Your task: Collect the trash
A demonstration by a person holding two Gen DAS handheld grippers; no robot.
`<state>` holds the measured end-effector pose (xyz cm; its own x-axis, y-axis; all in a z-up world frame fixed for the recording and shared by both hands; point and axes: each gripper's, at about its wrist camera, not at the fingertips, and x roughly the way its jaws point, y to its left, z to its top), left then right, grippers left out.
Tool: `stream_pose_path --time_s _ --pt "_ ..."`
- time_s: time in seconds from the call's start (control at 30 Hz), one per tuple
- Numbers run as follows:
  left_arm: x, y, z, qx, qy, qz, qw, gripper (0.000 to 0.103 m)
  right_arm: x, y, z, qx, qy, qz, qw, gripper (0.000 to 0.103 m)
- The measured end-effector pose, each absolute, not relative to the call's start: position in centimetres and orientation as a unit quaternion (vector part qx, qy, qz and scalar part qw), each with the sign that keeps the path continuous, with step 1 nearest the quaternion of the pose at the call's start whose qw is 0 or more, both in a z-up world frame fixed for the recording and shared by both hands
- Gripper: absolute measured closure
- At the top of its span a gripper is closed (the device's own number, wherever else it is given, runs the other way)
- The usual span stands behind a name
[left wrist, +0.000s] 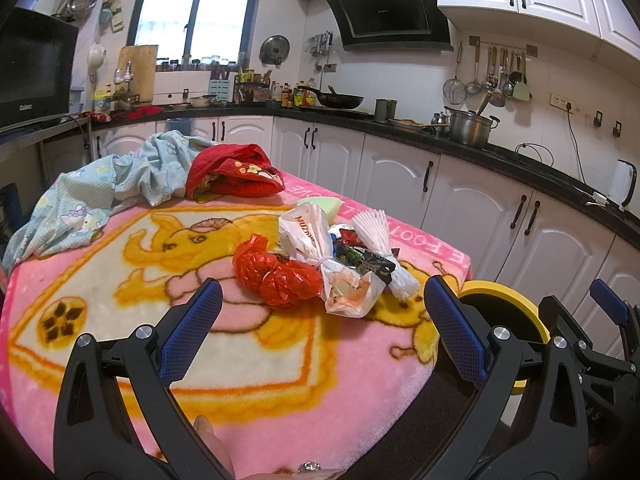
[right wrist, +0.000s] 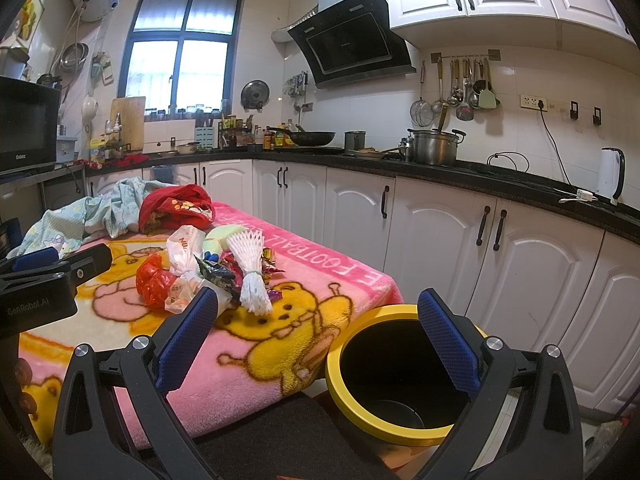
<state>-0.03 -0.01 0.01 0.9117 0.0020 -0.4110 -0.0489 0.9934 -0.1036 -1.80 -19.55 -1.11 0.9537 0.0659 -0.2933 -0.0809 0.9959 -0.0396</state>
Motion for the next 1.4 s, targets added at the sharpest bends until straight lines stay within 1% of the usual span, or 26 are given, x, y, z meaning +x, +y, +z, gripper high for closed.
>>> stream_pose_path --time_s 0.77,1.03,1.4 --pt "0.1 -0.1 0.2 -0.063 0.21 0.014 0.975 0.01 -1.7 -19.2 -1.2 -0.029 0.15 0.047 0.987 0.006" --pt "0.2 3.3 0.3 -0.087 0.202 0.035 0.975 0.01 -1.1 -17.9 -0.6 -0.045 0.148 0.09 0.984 0.006" --pt "1.6 7.6 1.8 -0.098 0.201 0.102 0.969 0.01 3.1 -13.4 1.8 -0.074 0.153 0.184 0.968 0.006"
